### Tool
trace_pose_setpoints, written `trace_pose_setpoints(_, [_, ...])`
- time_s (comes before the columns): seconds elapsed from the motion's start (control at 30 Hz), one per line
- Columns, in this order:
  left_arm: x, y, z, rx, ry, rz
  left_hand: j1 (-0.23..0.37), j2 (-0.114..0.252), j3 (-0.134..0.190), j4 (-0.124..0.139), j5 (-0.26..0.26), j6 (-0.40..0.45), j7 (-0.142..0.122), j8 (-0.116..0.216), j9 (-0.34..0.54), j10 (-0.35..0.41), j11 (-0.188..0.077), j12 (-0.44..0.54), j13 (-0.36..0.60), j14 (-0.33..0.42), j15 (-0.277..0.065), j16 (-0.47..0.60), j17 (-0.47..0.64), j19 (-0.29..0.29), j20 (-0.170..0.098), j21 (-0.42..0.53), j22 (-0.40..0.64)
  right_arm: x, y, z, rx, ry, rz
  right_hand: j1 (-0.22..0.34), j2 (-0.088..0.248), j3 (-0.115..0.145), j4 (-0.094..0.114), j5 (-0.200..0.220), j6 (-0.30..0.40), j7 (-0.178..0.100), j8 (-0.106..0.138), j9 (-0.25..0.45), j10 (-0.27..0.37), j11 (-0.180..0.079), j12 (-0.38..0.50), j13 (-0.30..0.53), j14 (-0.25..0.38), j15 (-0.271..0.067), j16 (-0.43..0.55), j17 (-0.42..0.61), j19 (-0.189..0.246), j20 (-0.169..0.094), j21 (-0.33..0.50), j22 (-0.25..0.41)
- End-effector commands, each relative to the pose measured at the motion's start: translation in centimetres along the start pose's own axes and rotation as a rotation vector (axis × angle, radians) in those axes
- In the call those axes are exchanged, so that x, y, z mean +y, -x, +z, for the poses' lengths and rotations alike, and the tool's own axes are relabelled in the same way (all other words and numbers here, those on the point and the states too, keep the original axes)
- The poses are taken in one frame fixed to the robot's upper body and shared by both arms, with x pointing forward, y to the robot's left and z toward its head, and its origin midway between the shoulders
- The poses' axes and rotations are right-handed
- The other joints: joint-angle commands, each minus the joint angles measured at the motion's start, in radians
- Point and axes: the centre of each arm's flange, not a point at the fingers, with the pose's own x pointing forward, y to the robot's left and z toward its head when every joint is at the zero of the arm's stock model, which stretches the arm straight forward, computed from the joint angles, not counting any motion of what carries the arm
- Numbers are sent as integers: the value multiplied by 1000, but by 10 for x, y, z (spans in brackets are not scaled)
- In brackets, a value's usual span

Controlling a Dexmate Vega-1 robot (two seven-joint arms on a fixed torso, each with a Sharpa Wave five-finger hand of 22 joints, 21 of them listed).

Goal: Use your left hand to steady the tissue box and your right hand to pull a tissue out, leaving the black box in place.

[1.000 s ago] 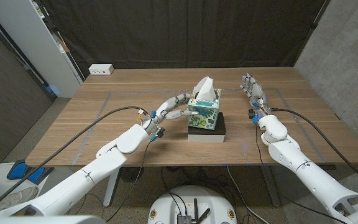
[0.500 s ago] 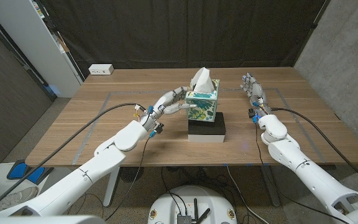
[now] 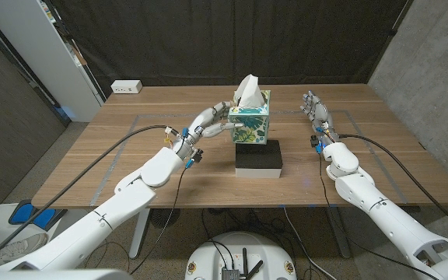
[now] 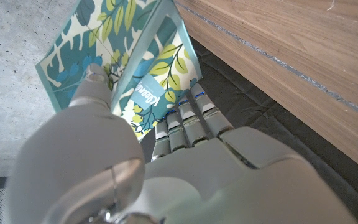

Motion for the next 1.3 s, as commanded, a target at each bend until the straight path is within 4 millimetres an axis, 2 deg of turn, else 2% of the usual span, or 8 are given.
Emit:
trace_pose_setpoints(0.03, [3,0,6,-3,-13,0,18,7,10,2,6,-3,0,7,3,-10,-1,-6,5,-8,-42,-8,5,-13,-1,-5,5,0,1,0,3,4,2,-3,3,1,-4,-2,3,5,4,3,0,6,-1,3,-1,2,9,1,-2,-4,-4,3])
trace_pose_setpoints(0.57, [0,2,7,-6,-9,-11,9,3,13,6,5,-10,-3,9,5,-15,-3,-11,9,-18,-40,-14,6,-26,-2,-11,5,0,15,4,3,5,-5,-2,8,2,-5,-1,4,5,4,3,1,5,-1,3,-1,1,9,0,-2,-7,-4,3])
trace_pose_setpoints(1.3, [-1,4,6,-6,1,3,3,1,21,7,5,-14,-2,12,6,-17,-1,-15,13,-21,-40,-18,7,-29,-5,-13,6,-2,57,17,-1,7,-47,-6,18,4,-2,-1,4,6,4,3,1,6,0,3,-3,1,11,2,-2,-7,-4,3])
